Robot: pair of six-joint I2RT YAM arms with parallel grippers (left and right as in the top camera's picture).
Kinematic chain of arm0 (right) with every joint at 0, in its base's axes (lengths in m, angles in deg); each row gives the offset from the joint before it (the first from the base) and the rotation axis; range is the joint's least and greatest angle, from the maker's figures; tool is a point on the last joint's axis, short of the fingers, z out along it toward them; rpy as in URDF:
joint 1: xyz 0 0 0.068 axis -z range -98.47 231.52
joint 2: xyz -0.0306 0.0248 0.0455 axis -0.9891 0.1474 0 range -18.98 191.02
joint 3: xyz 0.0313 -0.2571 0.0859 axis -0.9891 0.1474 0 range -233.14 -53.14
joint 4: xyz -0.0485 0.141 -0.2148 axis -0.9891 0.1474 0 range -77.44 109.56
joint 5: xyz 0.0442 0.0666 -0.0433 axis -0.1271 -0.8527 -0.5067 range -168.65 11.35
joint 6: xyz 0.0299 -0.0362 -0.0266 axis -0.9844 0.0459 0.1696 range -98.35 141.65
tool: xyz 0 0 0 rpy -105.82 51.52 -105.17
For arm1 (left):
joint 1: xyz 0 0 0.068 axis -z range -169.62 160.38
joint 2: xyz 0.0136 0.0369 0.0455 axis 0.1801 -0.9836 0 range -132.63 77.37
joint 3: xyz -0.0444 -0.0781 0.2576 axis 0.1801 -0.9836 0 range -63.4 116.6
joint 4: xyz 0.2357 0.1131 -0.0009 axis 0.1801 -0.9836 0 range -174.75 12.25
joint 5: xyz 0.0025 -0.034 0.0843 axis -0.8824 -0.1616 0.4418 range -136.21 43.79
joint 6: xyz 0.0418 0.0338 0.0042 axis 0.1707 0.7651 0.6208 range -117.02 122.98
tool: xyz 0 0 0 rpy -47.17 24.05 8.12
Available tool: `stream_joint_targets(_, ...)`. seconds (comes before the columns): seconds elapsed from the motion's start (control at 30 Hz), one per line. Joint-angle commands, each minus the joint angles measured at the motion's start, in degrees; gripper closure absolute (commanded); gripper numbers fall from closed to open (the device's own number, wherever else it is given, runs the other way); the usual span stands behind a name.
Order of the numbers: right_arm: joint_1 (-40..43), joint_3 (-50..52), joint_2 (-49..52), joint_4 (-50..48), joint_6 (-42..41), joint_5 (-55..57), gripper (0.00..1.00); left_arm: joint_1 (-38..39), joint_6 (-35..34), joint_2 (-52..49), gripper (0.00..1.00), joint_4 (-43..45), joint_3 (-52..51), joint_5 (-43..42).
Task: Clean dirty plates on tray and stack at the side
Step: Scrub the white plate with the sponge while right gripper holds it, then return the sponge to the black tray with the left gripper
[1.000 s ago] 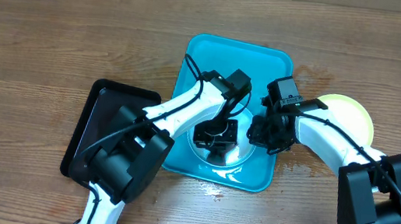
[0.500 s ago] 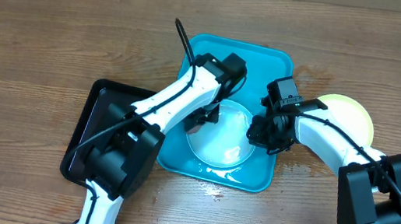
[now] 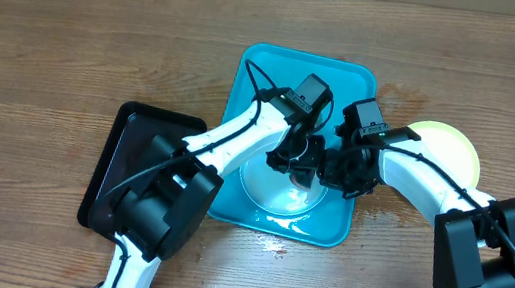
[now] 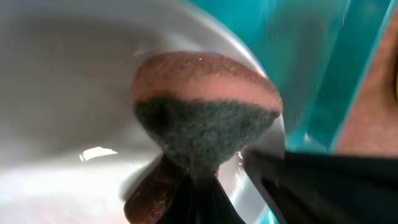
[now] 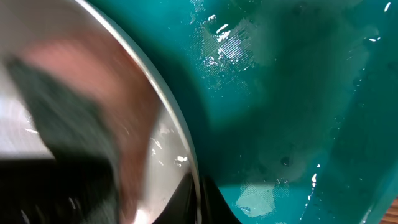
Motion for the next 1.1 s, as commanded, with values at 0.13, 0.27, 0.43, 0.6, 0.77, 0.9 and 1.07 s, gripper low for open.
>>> stream_joint_targets(0.13,-0.2,0.8,2.0,0.9,0.2,3.2,0.96,-2.3,-0.6,-1.0,0.96,-10.5,-1.0,1.6)
stream_joint_targets(0.27,-0.2,0.8,2.0,0.9,0.2,3.2,0.96,-3.7,-2.1,-1.0,0.96,-18.7,-1.0,18.6)
stream_joint_targets(0.43,-0.2,0.8,2.0,0.9,0.2,3.2,0.96,-6.1,-3.9,-0.9,0.96,-21.9,-0.1,24.7)
stream_joint_targets(0.6,-0.2,0.8,2.0,1.0,0.2,3.2,0.96,-6.9,-4.6,1.6,0.96,-24.9,3.9,19.0)
stream_joint_targets(0.77,-0.2,0.9,2.0,1.0,0.2,3.2,0.96,-7.5,-3.4,12.1,0.96,-24.9,5.7,17.3)
stream_joint_targets(0.9,-0.2,0.8,2.0,1.0,0.2,3.2,0.96,-10.5,-2.6,21.7,0.96,-26.7,5.7,21.7)
stream_joint_targets(1.07,-0.2,0.8,2.0,0.9,0.2,3.2,0.96,-17.8,-1.8,28.2,0.96,-34.4,5.5,31.5)
